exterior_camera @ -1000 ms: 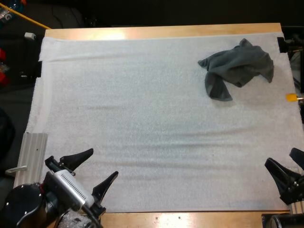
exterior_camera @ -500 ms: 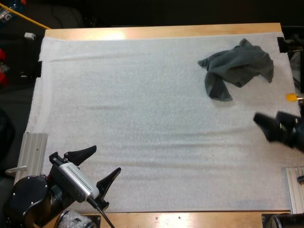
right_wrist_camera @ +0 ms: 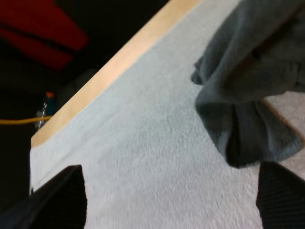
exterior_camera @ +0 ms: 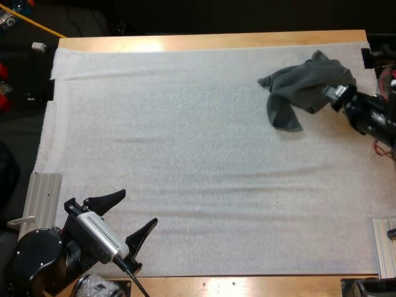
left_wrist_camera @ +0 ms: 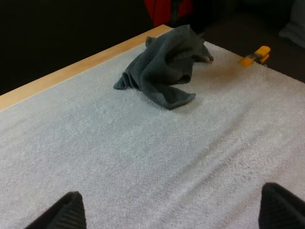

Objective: Pick towel from pile, fold and stack

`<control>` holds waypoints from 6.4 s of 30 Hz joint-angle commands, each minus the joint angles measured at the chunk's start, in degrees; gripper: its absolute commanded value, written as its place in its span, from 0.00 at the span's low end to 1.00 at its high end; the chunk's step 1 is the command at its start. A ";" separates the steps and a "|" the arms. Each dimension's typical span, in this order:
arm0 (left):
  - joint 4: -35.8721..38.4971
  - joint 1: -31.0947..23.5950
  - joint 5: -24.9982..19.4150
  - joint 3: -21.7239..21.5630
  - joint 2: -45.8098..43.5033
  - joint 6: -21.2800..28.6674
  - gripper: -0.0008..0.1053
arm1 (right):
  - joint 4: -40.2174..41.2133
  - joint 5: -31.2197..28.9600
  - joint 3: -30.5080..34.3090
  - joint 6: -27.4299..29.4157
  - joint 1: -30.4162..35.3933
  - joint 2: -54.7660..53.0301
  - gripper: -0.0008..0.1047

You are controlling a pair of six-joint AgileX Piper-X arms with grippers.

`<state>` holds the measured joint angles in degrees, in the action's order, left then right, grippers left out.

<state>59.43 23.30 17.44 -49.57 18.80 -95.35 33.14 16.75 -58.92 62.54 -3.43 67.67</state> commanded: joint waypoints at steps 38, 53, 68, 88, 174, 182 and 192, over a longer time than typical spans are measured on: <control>-0.56 0.14 1.64 -0.33 0.16 -3.30 0.66 | -16.11 -11.65 -14.34 -7.96 -5.42 38.15 0.06; -0.19 0.14 2.31 -0.33 0.16 -3.30 0.66 | -8.85 -10.59 -14.72 20.76 -9.79 23.01 0.01; -0.19 0.14 2.80 -0.33 0.16 -3.30 0.66 | 12.90 -13.08 -14.72 26.40 -18.32 -0.43 0.01; -0.19 0.14 2.80 -0.33 0.16 -3.30 0.66 | 16.39 -13.71 -14.20 15.42 -41.33 -1.44 0.01; 23.41 0.14 2.92 -0.33 0.16 -3.74 0.66 | 17.06 -24.66 -5.47 18.06 -58.76 36.62 0.30; 24.72 0.14 2.92 -0.33 0.16 -3.74 0.66 | 17.97 -27.50 -5.47 16.05 -58.76 34.84 0.01; 24.89 0.14 2.92 -0.33 0.16 -3.33 0.66 | 28.70 -31.48 -5.47 17.34 -58.76 22.87 0.01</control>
<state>83.88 23.30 20.01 -49.57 18.80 -98.67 60.19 -14.00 -64.34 79.56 -62.18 91.21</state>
